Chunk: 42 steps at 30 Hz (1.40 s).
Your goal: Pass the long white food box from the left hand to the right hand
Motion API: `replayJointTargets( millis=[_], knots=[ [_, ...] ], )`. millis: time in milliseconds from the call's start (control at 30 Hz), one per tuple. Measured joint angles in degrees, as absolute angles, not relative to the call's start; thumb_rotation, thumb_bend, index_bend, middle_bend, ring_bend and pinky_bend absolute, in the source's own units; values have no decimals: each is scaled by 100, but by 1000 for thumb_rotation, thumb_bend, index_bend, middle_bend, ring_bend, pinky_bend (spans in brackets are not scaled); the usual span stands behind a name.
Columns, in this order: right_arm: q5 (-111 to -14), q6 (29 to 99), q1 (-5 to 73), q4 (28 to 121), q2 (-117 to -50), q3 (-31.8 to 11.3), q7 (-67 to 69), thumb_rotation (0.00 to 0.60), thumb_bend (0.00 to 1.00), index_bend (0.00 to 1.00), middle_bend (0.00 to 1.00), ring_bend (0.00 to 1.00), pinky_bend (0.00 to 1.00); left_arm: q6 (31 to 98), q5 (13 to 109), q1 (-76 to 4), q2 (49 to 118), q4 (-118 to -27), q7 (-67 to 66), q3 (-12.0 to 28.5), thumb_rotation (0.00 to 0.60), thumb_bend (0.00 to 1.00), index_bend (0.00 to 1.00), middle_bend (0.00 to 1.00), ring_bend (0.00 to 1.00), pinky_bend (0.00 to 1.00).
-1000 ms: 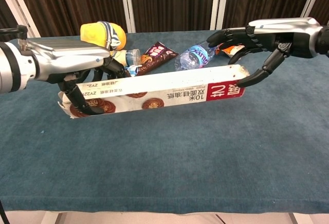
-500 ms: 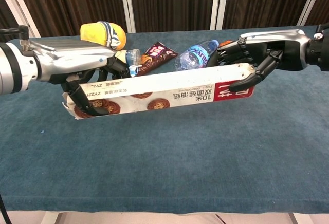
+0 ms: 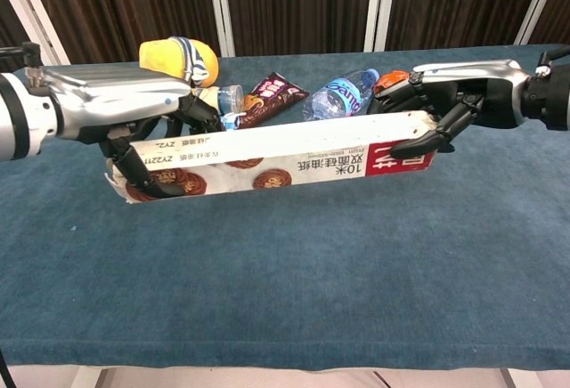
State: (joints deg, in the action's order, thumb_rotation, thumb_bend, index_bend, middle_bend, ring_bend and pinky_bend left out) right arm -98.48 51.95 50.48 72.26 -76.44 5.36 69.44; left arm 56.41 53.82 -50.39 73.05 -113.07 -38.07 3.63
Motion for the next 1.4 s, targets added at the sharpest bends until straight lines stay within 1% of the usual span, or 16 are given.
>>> replayJointTargets(
  millis=[100,333,567,967,1067,1100,1133,1167,1200,1300,1333,1400],
  knots=[
    [-9830,5218,5043,7229,-7648,564,6929,600,875,769,574,673,852,5639,5369,-5049,7292,-11287,-3763,358,600,352,584,612,527,943],
    [-9684,5416,4931,7146,-7721,518,6869,600,998,809,596,704,883,5778,5493,-5045,7288,-11243,-3841,311,600,355,562,593,501,919],
    [-9594,5533,4837,7034,-7783,497,6984,600,1000,822,607,716,891,5882,5630,-4994,7323,-11156,-3848,262,600,353,529,568,475,889],
    [-9466,5495,4772,6855,-7910,473,6917,600,1000,822,606,717,891,5840,5862,-4952,7312,-11087,-3663,251,600,354,510,553,464,882],
    [-9458,5527,4747,6826,-7943,463,6903,600,1000,822,607,717,891,5831,5891,-4950,7272,-11088,-3697,231,600,354,469,516,438,871],
    [-9465,5538,4741,6823,-7943,465,6925,600,1000,822,607,717,891,5831,5902,-4949,7260,-11085,-3716,223,600,354,436,475,407,852],
    [-9468,5550,4736,6820,-7943,466,6943,600,1000,822,607,717,891,5832,5914,-4949,7249,-11081,-3738,214,600,354,381,409,347,800],
    [-9470,5562,4728,6816,-7943,466,6955,600,1000,822,607,717,891,5833,5934,-4949,7232,-11073,-3772,200,600,355,344,364,304,756],
    [-9467,5572,4718,6808,-7944,465,6960,600,1000,822,607,717,891,5836,5955,-4948,7220,-11063,-3796,190,600,355,285,295,235,677],
    [-9444,5574,4692,6789,-7951,463,6956,600,1000,822,607,717,891,5863,6040,-4934,7203,-11026,-3835,166,600,345,135,122,68,488],
    [-9437,5573,4685,6784,-7954,463,6954,600,1000,822,607,717,891,5871,6066,-4926,7199,-11017,-3836,160,600,337,80,62,25,417],
    [-9422,5568,4671,6760,-7966,462,6958,600,1000,822,607,716,891,5887,6125,-4909,7187,-10999,-3834,152,600,321,21,10,1,332]
  ],
)
